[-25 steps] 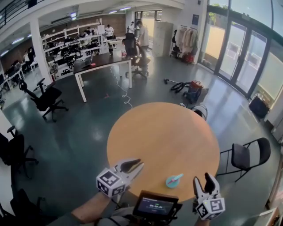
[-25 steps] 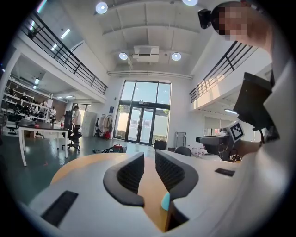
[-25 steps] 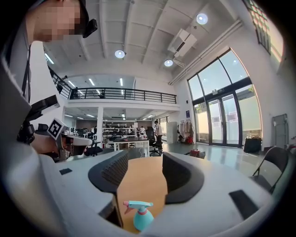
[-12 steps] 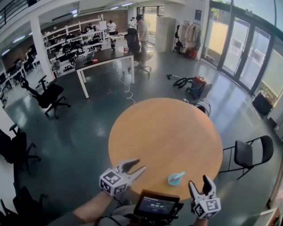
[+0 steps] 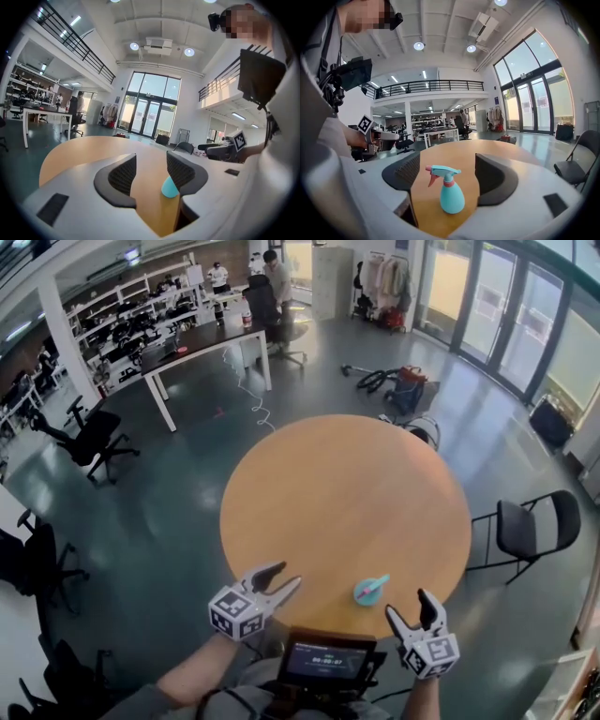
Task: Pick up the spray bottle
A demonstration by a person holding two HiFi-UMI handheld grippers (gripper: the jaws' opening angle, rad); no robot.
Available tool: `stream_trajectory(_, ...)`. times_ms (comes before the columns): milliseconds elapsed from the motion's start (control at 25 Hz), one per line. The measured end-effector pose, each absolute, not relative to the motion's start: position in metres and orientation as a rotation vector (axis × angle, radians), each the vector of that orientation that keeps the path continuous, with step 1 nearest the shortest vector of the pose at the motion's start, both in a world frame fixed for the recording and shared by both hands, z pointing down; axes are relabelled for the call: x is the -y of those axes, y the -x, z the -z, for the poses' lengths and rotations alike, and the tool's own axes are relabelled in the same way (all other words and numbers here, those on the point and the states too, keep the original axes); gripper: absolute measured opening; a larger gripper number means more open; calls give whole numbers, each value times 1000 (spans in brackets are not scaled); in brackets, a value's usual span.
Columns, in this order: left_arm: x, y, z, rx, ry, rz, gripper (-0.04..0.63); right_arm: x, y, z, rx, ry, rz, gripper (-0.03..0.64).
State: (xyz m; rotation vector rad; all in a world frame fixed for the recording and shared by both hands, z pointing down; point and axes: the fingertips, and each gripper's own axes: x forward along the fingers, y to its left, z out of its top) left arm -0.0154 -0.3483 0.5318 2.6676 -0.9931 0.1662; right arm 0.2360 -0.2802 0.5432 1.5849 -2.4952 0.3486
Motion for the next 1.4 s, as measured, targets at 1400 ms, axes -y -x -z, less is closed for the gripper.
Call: stream_trajectory(1400, 337, 18, -694, 968, -2413, -581, 247, 306, -205, -701, 2295, -1434, -669, 468)
